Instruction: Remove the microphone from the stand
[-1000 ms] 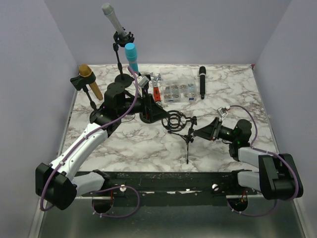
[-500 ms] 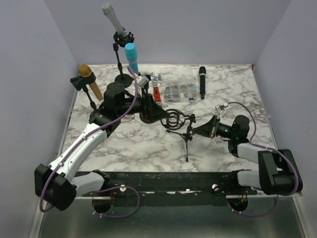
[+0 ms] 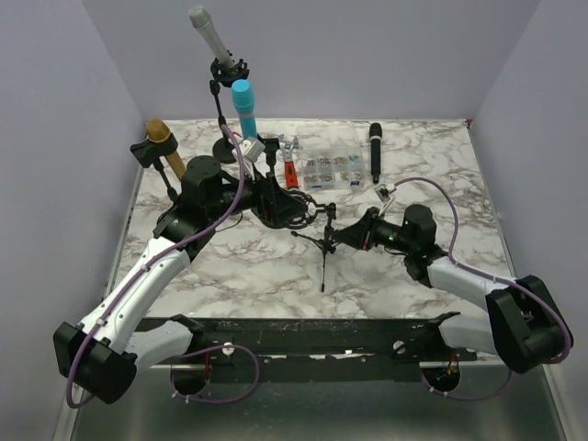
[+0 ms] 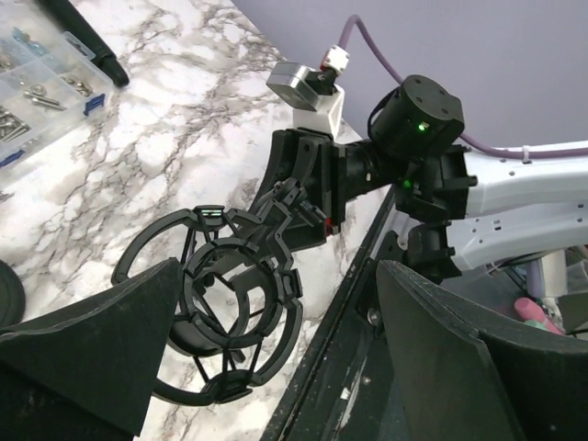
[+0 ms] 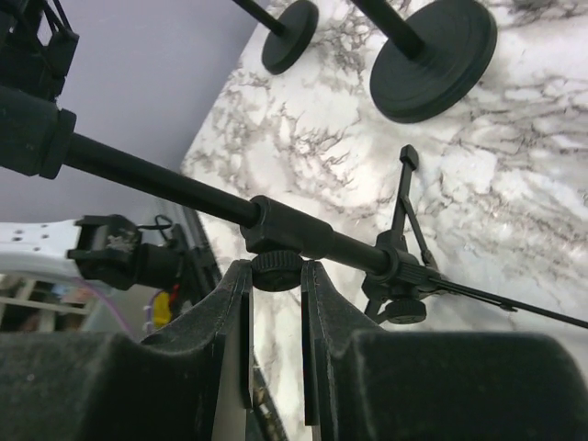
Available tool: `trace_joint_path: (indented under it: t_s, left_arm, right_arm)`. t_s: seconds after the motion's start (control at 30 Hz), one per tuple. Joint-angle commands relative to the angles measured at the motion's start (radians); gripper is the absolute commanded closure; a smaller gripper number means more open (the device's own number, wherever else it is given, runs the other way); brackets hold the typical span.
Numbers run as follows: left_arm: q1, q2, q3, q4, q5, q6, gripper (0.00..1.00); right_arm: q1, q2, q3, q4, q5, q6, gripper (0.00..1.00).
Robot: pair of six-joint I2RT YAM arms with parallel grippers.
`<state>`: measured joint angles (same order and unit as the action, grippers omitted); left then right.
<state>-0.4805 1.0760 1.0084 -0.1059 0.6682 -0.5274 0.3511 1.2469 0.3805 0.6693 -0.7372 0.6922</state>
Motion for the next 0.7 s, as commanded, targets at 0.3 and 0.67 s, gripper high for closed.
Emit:
trace_joint_path:
  t_s: [0.3, 0.67]
  left_arm:
    - [0.030, -0.081, 0.042, -0.077, -0.167, 0.060, 0.11]
    - [0.086, -0.213, 0.028, -0.095, -0.308, 0.119, 0.11]
  right_arm:
    - [0.294, -0.034, 0.074, -0.387, 0.681, -0.332, 0.99]
    - [0.499, 0.052, 0.212, -0.571, 1.091, -0.391, 0.99]
